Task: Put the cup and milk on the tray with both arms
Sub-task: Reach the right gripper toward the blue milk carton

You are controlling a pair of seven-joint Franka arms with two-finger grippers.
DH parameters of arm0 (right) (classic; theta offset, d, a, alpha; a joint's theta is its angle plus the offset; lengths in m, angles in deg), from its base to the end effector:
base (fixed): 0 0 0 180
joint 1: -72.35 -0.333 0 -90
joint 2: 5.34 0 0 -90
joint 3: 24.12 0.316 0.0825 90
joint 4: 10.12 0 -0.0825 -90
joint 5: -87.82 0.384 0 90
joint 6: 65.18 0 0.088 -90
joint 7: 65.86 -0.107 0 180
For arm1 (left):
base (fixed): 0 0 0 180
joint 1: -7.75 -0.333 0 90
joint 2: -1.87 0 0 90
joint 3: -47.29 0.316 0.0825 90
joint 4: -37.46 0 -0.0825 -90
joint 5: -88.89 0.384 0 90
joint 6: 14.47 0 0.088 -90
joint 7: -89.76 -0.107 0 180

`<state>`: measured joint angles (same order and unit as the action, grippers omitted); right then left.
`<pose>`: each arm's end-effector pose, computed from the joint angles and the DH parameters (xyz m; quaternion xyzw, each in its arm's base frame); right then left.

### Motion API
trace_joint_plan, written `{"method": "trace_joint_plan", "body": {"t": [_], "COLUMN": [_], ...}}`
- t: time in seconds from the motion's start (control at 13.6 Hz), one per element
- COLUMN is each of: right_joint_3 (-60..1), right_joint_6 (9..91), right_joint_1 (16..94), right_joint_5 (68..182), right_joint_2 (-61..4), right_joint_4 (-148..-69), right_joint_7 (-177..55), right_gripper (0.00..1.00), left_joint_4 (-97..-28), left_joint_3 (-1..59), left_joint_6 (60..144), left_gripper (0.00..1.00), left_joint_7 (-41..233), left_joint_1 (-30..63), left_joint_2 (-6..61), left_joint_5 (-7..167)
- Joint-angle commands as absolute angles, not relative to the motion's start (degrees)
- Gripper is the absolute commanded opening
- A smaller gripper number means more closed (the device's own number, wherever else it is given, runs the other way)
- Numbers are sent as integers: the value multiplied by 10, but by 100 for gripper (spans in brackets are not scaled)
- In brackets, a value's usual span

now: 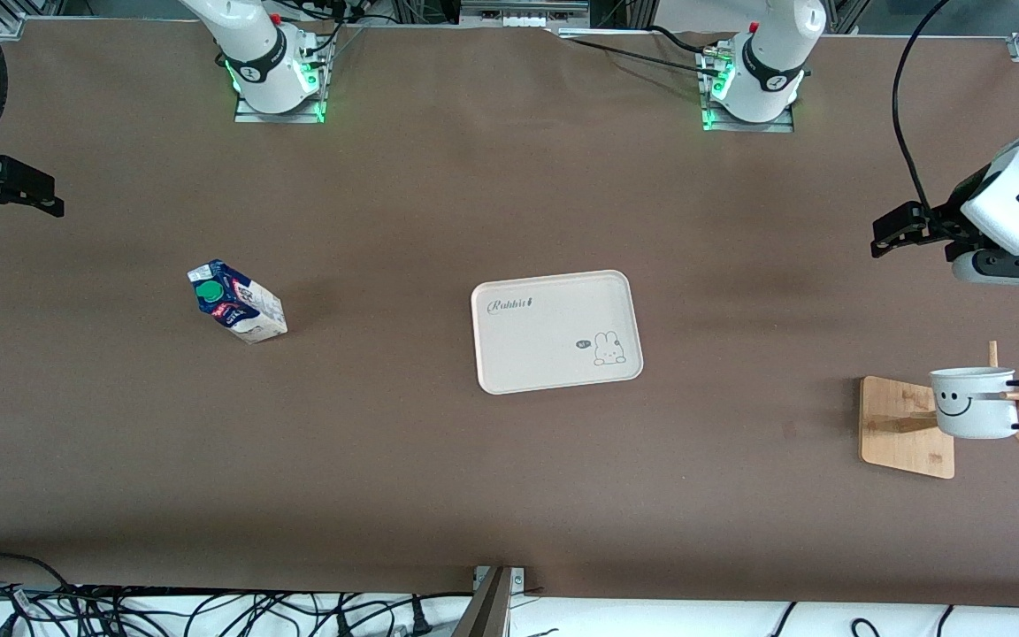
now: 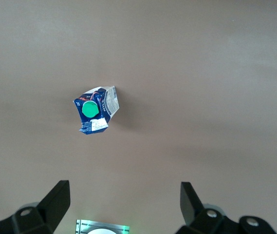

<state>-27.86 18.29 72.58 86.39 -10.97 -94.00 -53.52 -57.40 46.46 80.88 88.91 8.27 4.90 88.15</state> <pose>0.5711 -0.0406 0.6097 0.9959 0.0721 -0.0543 0.0080 0.5738 -0.0146 0.5624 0.9996 -0.0184 -0.0222 0.0067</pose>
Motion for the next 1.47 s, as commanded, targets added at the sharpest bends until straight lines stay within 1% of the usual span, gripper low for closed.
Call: {"method": "trace_joint_plan", "body": {"t": [0.0, 0.52, 1.4], "right_joint_3": [-273, -272, -266], "right_joint_6": [170, 179, 182], "right_joint_1": [738, 736, 731], "right_joint_5": [873, 875, 876], "right_joint_2": [-113, -116, -219], "right_joint_4": [-927, -928, -932], "right_joint_7": [-529, -531, -530], "right_gripper": [100, 100, 100], "left_joint_4": [-562, -562, -561], "left_joint_3": [462, 462, 462], "left_joint_6": [804, 803, 803], "left_gripper": [100, 100, 100], "left_joint_7": [892, 892, 893], "left_joint_1": [84, 84, 84], "left_joint_2": [55, 55, 55], "left_joint_5": [894, 894, 894]}}
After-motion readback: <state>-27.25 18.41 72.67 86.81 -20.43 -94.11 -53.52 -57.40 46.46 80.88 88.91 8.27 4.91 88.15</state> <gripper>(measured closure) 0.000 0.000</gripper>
